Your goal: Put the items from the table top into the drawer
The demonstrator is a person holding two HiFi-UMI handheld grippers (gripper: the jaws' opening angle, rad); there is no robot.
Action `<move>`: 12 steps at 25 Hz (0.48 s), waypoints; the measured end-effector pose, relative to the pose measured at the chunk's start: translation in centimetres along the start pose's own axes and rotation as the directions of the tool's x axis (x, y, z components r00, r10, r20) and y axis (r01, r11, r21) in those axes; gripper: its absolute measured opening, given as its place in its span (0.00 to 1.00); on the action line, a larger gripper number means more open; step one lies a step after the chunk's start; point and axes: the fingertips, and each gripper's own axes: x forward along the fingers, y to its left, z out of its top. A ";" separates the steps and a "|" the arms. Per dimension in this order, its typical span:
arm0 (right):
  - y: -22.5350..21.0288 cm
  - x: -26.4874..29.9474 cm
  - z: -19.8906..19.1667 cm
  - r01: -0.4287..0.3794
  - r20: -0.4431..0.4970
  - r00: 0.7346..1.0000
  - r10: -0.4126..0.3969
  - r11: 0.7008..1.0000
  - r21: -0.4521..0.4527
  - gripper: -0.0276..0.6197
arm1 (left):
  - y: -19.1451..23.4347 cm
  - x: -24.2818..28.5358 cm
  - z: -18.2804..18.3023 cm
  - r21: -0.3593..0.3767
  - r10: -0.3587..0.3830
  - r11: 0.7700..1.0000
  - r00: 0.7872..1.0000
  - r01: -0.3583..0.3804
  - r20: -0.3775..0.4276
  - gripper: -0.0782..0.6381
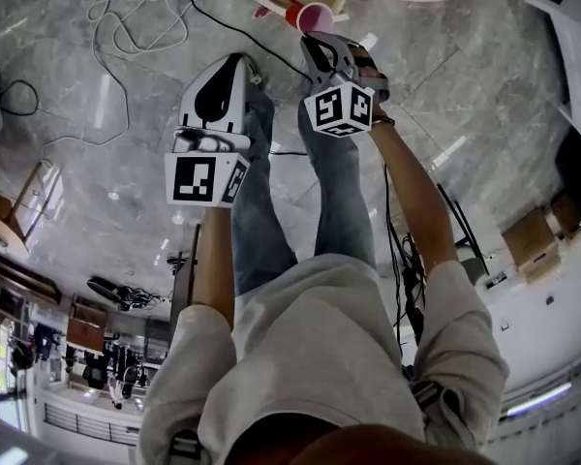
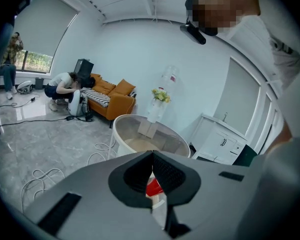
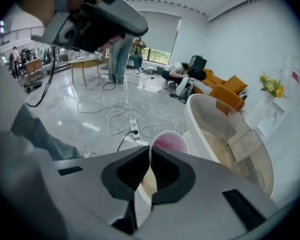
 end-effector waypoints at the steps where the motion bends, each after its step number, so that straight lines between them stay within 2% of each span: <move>1: 0.3 1.5 -1.0 -0.007 -0.025 1.000 0.006 1.000 -0.025 0.09 | 0.7 -0.1 -0.4 -0.004 0.006 1.000 1.000 -0.006 -0.001 0.13; 4: 1.3 6.1 -4.2 -0.048 -0.095 0.995 0.040 0.995 -0.087 0.09 | 2.8 -0.6 -1.7 -0.011 0.030 0.999 1.000 -0.030 -0.008 0.13; 9: 1.2 13.2 -8.5 -0.084 -0.215 0.975 0.055 0.988 -0.128 0.09 | 6.6 -0.1 -3.7 -0.013 0.056 0.998 0.998 -0.056 0.001 0.13; 12: 0.9 17.0 -10.8 -0.113 -0.294 0.953 0.074 0.986 -0.119 0.09 | 9.1 -0.2 -4.5 -0.026 0.094 0.995 0.996 -0.093 0.014 0.13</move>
